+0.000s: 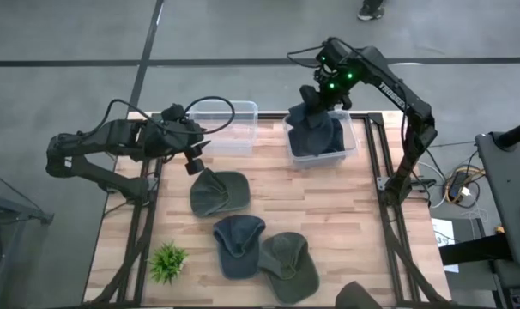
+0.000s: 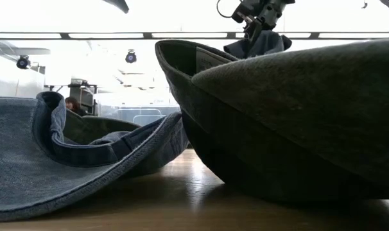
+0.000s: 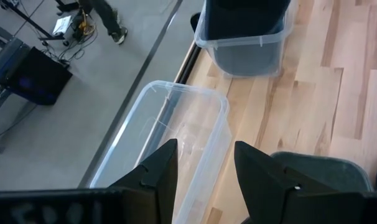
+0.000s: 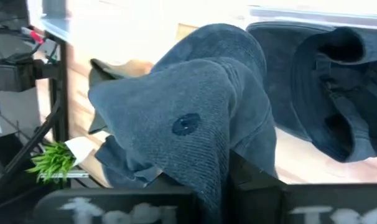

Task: Pick & Place hat
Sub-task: Put the top blue cap into the right transparent bin

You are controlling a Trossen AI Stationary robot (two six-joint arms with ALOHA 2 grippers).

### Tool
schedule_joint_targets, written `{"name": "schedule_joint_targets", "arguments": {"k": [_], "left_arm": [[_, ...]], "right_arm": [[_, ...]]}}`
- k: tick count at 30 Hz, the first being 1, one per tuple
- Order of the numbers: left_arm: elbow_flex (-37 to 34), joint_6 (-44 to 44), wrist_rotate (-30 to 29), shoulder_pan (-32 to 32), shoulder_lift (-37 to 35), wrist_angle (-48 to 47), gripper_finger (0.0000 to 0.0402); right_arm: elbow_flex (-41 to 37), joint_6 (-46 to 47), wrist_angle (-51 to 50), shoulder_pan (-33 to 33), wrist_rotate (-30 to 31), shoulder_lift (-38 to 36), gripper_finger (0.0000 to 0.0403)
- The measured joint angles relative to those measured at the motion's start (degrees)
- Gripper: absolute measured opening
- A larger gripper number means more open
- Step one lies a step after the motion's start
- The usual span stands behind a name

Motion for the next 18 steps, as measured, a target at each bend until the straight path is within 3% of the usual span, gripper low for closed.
{"name": "schedule_joint_targets", "arguments": {"k": [18], "left_arm": [[0.0,0.3,1.21,0.0,0.0,0.31,0.0151]], "right_arm": [[-15.36,-3.32,0.11,-0.04,7.27,-0.23,0.0008]]}}
